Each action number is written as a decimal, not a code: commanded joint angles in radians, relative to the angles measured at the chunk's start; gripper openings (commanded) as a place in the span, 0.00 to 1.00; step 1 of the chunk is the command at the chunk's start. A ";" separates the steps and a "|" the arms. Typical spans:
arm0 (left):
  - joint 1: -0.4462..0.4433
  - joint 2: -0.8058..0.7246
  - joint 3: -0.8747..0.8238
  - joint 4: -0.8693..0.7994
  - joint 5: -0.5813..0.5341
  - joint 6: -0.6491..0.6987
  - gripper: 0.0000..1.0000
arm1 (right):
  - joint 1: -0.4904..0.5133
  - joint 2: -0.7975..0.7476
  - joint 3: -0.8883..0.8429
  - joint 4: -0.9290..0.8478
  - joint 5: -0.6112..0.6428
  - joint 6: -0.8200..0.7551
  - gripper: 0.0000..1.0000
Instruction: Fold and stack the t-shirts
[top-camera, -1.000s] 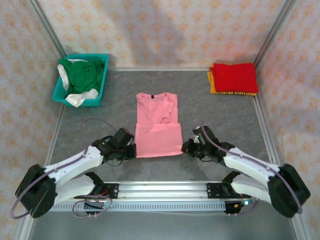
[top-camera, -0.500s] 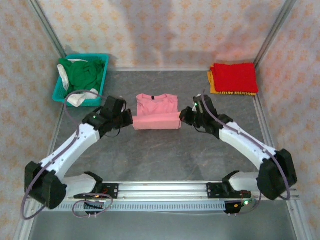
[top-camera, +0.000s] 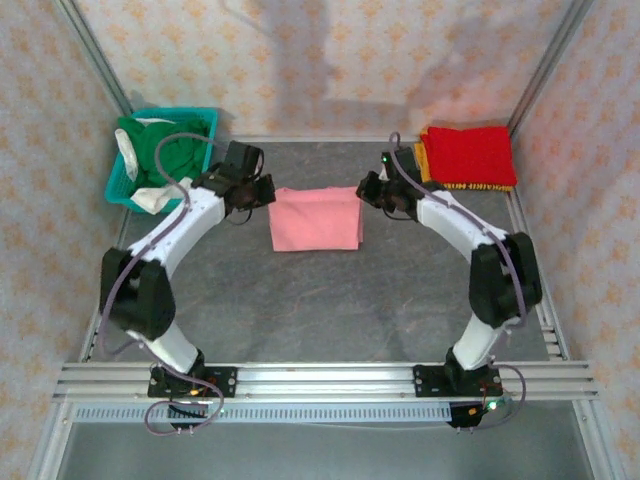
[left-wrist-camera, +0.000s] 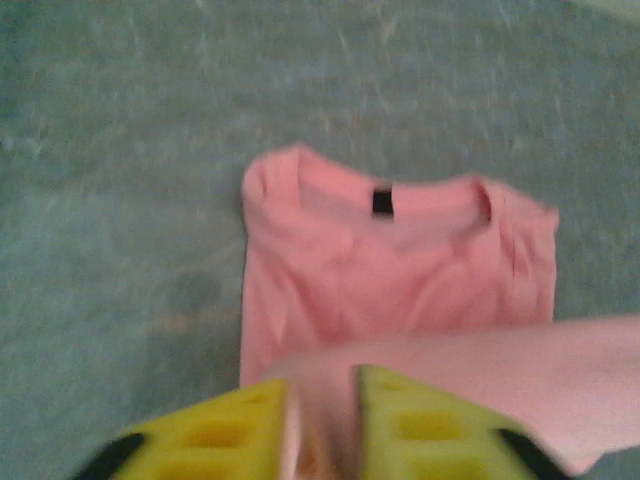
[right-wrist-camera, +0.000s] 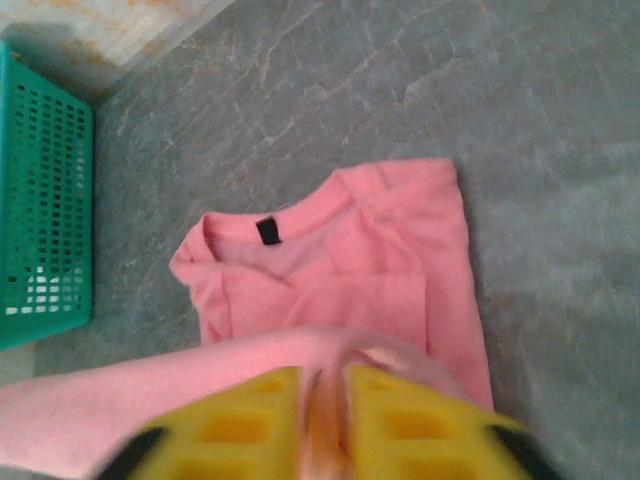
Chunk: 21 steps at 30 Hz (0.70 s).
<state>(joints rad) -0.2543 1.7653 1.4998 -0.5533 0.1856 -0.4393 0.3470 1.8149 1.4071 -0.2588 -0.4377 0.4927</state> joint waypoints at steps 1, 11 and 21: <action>0.040 0.197 0.218 -0.053 -0.059 0.065 0.52 | -0.029 0.148 0.202 -0.049 -0.028 -0.034 0.46; -0.001 0.246 0.363 -0.106 -0.145 0.040 0.59 | -0.021 0.171 0.308 -0.098 -0.102 -0.064 0.51; -0.040 0.190 -0.109 0.330 -0.016 -0.012 0.59 | 0.069 0.135 -0.090 0.313 -0.226 0.049 0.26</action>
<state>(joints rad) -0.3500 1.8454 1.3979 -0.3649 0.1444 -0.4274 0.4381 1.8854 1.3235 -0.0700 -0.6353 0.5217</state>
